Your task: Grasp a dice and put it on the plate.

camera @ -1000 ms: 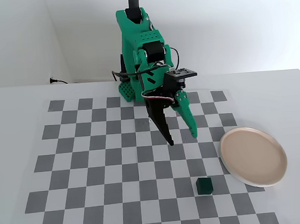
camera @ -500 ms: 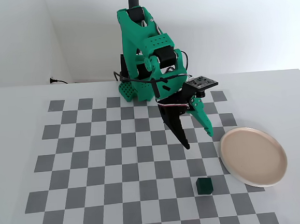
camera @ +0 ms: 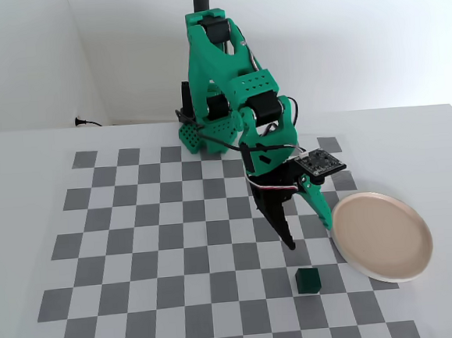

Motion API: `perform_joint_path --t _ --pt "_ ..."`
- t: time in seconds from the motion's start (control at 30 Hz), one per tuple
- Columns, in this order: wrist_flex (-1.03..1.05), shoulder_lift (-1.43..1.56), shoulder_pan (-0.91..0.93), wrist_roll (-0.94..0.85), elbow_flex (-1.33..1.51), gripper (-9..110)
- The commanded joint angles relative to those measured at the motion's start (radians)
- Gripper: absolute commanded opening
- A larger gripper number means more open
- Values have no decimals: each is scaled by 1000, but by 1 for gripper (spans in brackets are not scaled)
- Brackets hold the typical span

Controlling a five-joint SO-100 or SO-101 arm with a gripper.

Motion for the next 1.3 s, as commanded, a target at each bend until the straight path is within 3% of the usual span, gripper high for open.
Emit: perform_joint_path --t 0.0,1.27 --pt "-26 -26 -17 8 -118 25" --pt "-138 -434 -20 61 -298 25"
